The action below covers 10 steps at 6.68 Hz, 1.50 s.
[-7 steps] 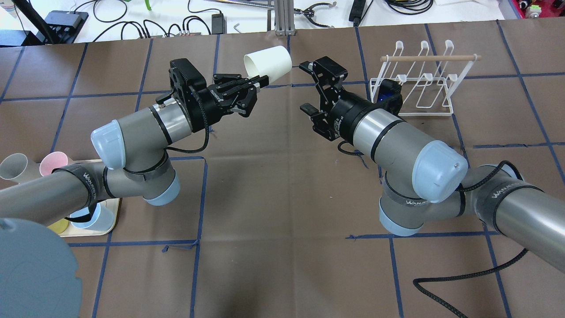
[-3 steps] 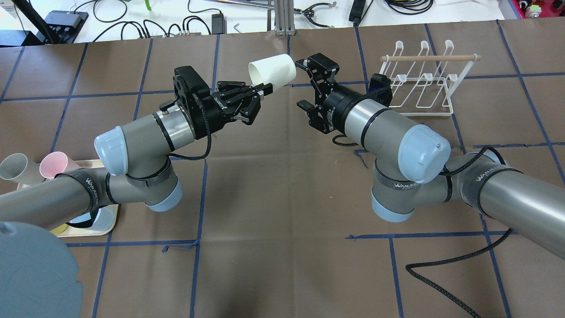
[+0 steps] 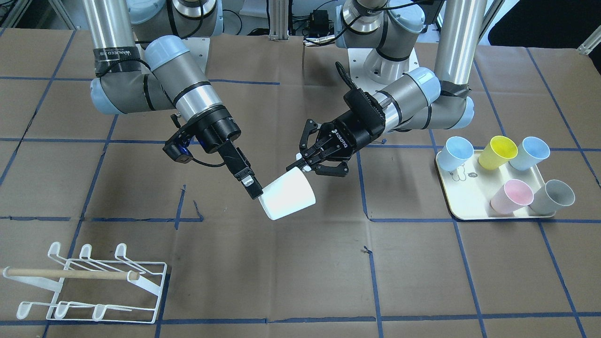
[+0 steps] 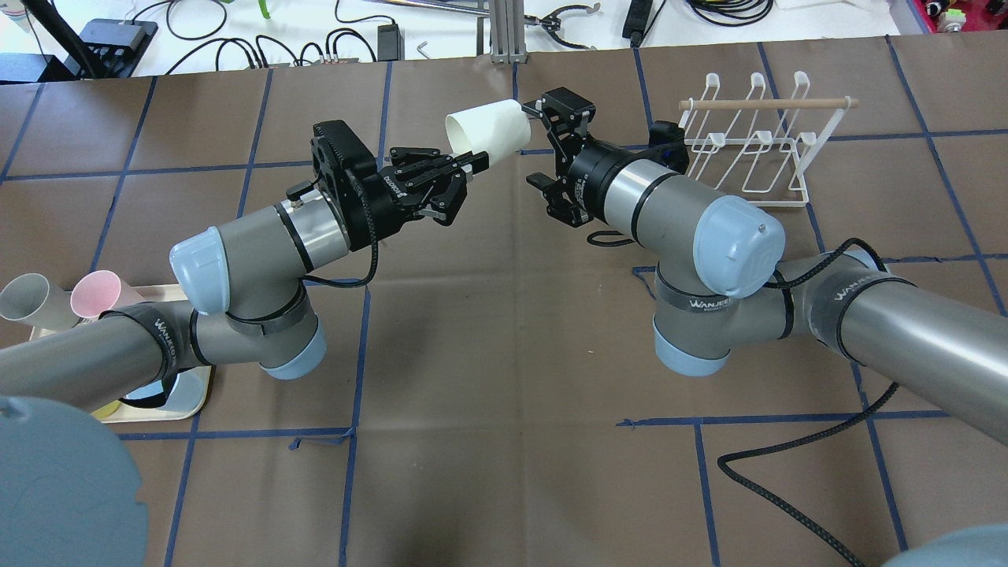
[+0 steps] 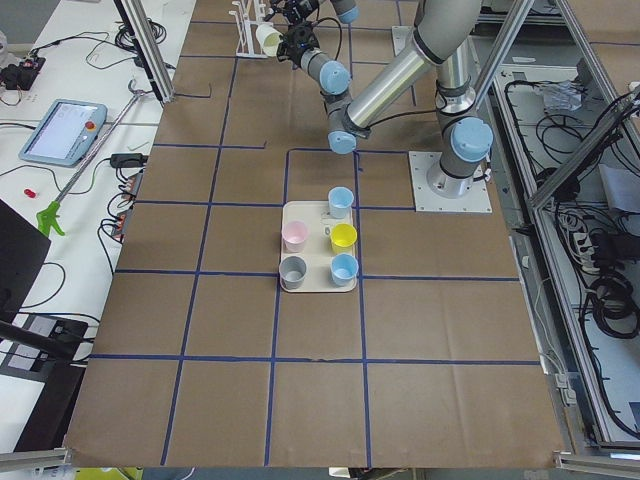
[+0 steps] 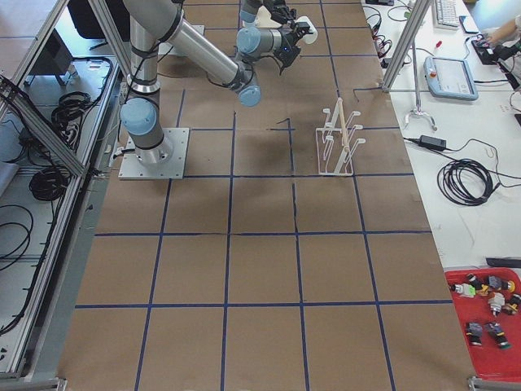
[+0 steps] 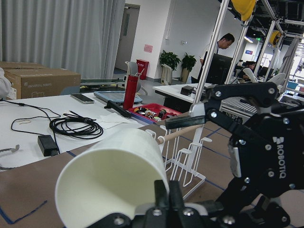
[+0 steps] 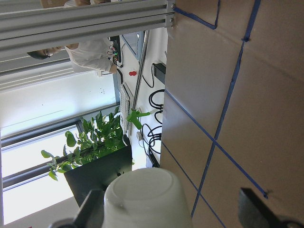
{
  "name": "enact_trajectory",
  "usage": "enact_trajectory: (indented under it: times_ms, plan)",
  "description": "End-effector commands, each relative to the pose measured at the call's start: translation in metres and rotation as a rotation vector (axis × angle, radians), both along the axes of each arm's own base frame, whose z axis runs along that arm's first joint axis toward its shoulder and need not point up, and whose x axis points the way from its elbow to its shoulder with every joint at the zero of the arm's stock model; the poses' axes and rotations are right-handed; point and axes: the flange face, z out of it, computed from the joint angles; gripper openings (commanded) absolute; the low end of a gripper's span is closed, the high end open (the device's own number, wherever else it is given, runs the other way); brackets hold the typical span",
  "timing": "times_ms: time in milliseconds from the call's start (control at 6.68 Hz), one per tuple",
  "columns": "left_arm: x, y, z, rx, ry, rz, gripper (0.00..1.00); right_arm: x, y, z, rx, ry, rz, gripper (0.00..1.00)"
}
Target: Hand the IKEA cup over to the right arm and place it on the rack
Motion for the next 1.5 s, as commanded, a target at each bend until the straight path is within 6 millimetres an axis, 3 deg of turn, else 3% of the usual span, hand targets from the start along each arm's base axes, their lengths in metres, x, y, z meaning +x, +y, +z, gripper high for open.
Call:
enact_trajectory:
  times_ms: [0,449,749,1348]
  plan:
    - [0.000,0.000,0.000,0.000,0.000,0.000,0.04,0.006,-0.004,0.005,0.001,-0.001,0.007,1.00]
    - [0.000,0.000,-0.001,0.001,0.000,0.000,0.04,0.023,-0.010,0.010,0.005,0.009,0.014,1.00]
    - [0.000,0.000,0.000,0.000,0.000,0.000,0.04,0.027,-0.020,0.004,0.010,0.012,0.017,1.00]
    - [0.000,-0.001,0.001,-0.004,-0.002,0.001,0.04,0.031,-0.019,0.004,0.008,0.015,0.019,1.00]
